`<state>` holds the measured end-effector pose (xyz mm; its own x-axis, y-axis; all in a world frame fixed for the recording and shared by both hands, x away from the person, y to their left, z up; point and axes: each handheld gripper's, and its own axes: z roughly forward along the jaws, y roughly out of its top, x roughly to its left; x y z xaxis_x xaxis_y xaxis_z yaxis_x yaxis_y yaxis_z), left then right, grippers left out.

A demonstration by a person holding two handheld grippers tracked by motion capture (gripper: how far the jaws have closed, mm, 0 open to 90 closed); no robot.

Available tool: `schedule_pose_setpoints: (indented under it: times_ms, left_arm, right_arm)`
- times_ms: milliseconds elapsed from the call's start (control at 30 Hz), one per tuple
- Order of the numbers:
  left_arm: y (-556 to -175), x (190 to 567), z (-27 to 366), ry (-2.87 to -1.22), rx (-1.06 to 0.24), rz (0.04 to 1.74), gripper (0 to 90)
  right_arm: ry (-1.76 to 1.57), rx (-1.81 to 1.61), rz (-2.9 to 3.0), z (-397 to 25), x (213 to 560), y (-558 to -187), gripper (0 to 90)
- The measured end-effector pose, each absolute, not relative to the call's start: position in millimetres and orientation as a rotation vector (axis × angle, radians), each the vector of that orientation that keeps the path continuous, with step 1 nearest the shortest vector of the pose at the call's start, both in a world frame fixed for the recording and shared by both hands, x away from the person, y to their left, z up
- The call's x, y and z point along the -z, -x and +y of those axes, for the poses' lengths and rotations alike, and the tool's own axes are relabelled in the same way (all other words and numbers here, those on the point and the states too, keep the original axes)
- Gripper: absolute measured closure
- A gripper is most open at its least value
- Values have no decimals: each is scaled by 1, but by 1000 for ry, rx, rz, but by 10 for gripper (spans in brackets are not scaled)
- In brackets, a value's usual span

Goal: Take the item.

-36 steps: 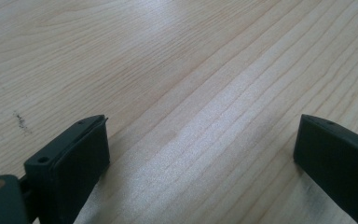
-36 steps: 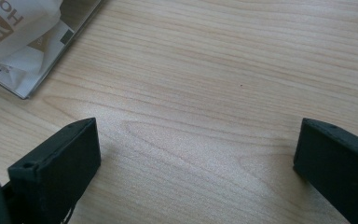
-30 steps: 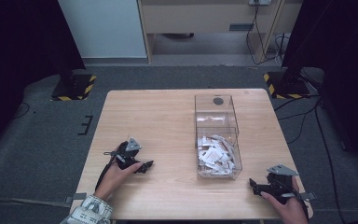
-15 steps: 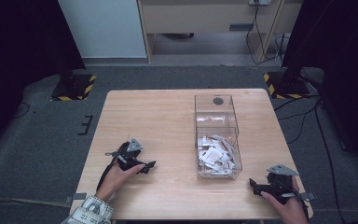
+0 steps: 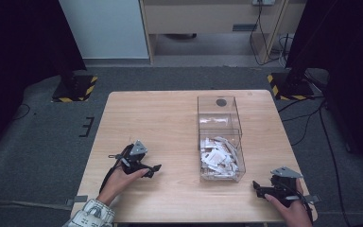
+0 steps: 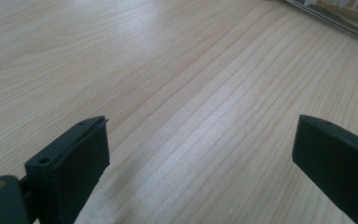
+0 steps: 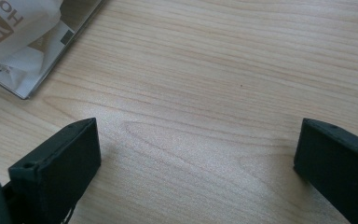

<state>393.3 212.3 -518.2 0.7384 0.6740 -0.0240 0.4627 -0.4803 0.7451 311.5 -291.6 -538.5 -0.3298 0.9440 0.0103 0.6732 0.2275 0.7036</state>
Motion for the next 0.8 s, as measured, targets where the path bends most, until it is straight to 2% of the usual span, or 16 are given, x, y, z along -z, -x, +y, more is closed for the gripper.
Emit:
schedule_pose_setpoints:
  times_ms: [800]
  left_arm:
    - [-386,498,206,-2141,-348,775,35]
  right_arm:
    - [-1487,-867,2087,-292,539,-312,8]
